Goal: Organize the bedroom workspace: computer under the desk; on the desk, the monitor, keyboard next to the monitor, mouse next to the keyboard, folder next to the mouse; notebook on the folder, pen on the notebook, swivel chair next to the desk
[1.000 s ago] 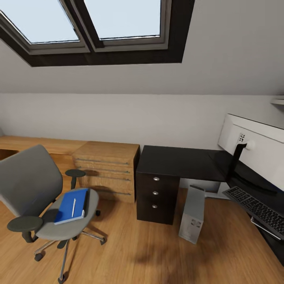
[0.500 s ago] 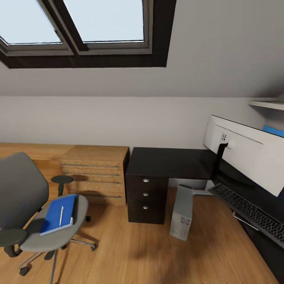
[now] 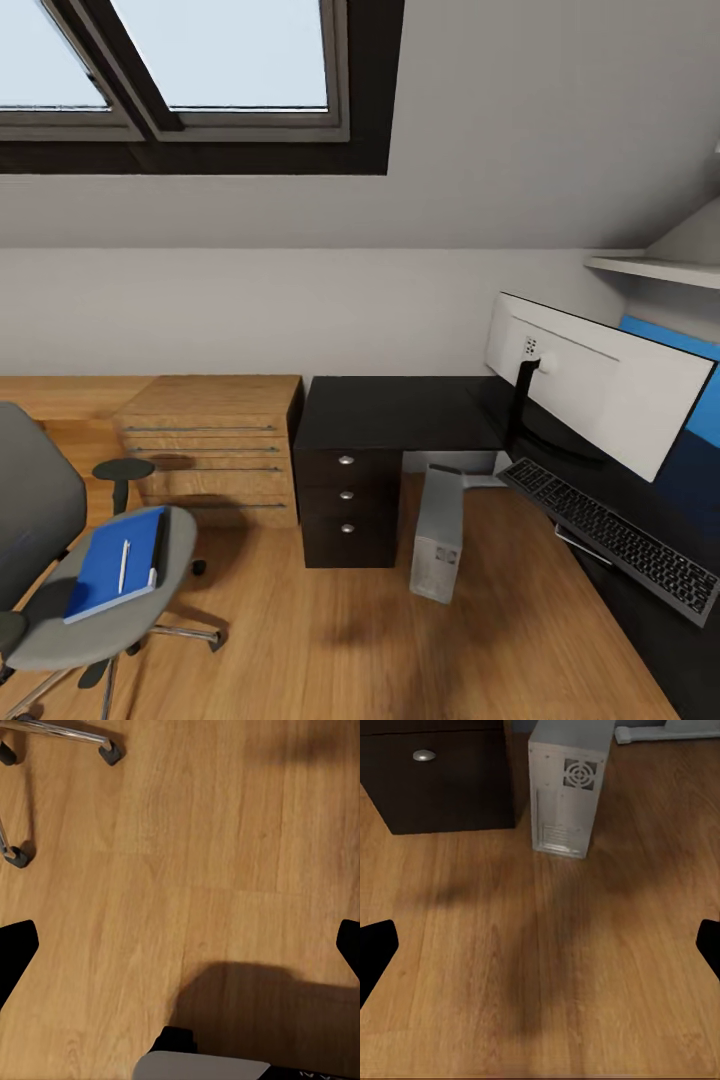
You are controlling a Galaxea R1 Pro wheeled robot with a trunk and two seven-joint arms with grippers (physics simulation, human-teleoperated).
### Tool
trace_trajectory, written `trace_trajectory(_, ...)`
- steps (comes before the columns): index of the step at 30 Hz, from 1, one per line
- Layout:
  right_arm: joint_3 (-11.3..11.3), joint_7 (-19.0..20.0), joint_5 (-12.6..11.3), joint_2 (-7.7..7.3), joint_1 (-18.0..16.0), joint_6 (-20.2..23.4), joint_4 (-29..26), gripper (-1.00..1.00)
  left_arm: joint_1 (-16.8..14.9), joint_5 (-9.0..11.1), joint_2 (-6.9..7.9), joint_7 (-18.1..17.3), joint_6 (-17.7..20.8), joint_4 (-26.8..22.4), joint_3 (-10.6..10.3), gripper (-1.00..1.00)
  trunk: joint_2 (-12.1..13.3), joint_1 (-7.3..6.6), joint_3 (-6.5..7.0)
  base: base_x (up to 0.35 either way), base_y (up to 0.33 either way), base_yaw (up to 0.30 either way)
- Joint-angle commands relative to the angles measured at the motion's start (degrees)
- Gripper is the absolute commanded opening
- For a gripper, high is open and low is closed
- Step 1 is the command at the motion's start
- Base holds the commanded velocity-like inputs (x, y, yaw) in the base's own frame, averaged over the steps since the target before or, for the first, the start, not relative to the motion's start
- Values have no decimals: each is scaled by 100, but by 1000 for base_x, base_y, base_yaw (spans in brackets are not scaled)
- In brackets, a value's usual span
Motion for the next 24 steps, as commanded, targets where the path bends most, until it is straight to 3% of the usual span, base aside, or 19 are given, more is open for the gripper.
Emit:
trace_trajectory(1,-3,-27,13,1,-4,1,50,100,-6,28,5,45,-17,4,-41,100,-4,0,-7,0,0,-14)
trace_trajectory(5,2,-23,2,12,-4,19,708,100,-5,28,6,43,-14,3,-40,100,-4,0,-7,120,0,-5)
trace_trajectory(12,-36,-56,-4,-6,-1,45,1006,100,-8,28,9,43,-13,4,-39,100,-4,0,-7,295,0,-1)
trace_trajectory(18,-35,-58,-3,-121,-3,48,1725,100,-7,28,6,43,-17,4,-39,100,-4,0,-7,305,0,0)
trace_trajectory(24,-32,-58,-3,-170,-4,46,2204,100,-5,28,5,47,-19,3,-38,100,-4,0,-7,67,0,0)
